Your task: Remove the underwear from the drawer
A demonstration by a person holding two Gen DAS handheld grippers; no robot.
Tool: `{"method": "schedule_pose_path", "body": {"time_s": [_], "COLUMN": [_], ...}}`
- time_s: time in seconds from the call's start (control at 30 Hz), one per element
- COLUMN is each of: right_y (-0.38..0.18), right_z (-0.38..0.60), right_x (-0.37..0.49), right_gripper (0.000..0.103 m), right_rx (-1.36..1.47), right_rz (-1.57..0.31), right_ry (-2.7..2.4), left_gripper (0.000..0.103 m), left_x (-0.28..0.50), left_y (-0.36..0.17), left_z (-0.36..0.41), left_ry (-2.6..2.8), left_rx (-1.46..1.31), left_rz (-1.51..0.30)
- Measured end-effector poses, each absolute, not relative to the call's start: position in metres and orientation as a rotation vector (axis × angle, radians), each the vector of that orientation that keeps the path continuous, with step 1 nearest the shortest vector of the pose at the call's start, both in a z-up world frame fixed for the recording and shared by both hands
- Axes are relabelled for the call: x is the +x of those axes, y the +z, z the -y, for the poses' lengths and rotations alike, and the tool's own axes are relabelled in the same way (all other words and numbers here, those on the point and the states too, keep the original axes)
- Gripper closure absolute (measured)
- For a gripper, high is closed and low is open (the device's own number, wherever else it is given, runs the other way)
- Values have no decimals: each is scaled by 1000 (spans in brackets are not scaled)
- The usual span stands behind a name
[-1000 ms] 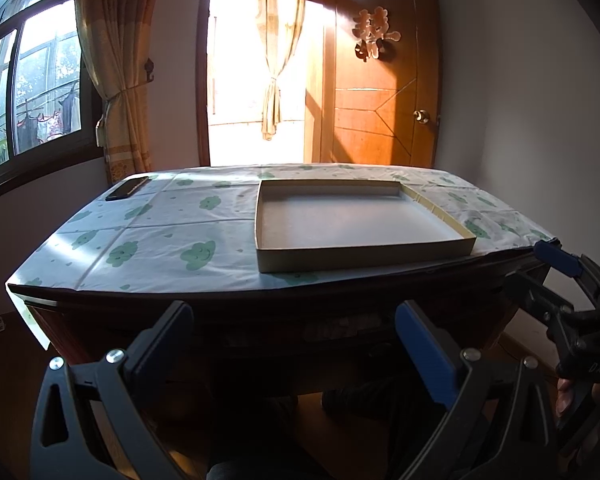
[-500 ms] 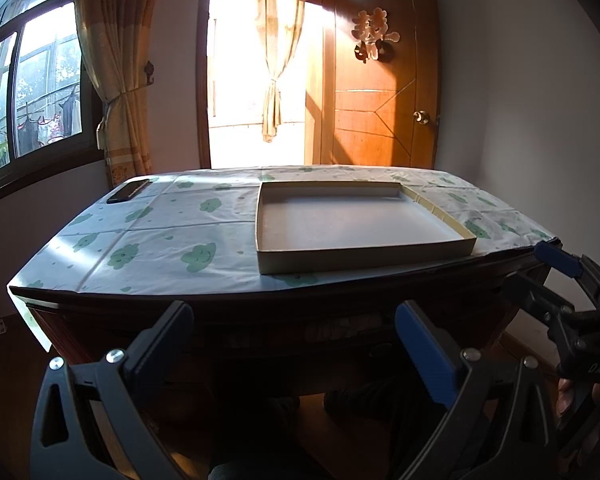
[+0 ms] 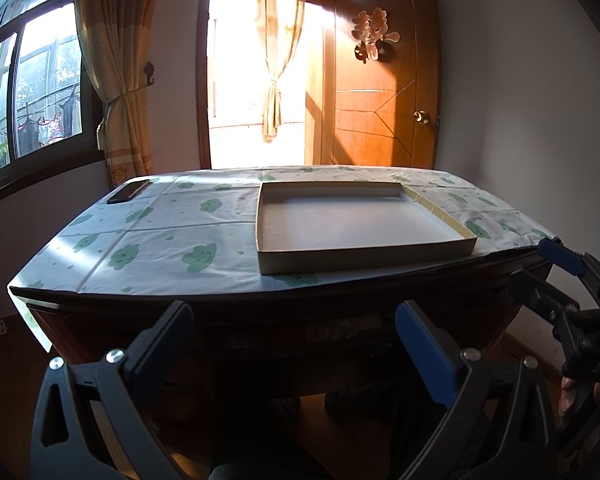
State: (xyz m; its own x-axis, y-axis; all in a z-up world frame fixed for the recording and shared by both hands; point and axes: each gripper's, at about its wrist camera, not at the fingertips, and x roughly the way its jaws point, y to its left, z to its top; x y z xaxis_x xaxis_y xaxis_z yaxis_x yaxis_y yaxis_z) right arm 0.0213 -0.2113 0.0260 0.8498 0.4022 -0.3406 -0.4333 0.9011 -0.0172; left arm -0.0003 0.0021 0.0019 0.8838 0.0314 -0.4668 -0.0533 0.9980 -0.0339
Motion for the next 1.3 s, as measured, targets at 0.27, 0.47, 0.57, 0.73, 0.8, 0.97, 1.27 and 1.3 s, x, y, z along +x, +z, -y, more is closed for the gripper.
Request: {"method": "schedule_pose_path", "body": {"time_s": [0.27,0.47,0.57,0.73,0.8,0.97,1.27,1.3], "right_y": [26,25,23,14,8,-13,-46,-47], "right_z": [211,213,214,219,221,225,218,217], "right_x": [21,23,24,29,33,40,70,74], "right_gripper": [0,0,0,1,1,0,1,1], "right_rx": [-99,-108,-122,-143,-148,-203,-250,-256], "right_rz": [-333,-316,-288,-213,-178,-42,42,51], "right_ry": [440,443,466,495,499,488,504,495], "left_gripper": [0,0,0,0,0,0,0,0], "left_x": [-1,-1,1,5,7,11,15,15], "left_y": [2,1,-3,-12,-15,-22,-30,-30], "left_z": [-2,-3,-4,-4,-2,1,3,3], "left_ry": [44,43,43,44,43,34,37,39], "left_rx": [-44,-45,-47,-50,-47,-51,-55,-55], "left_rz": [-486,-487,-492,-495,-503,-514,-537,-539]}}
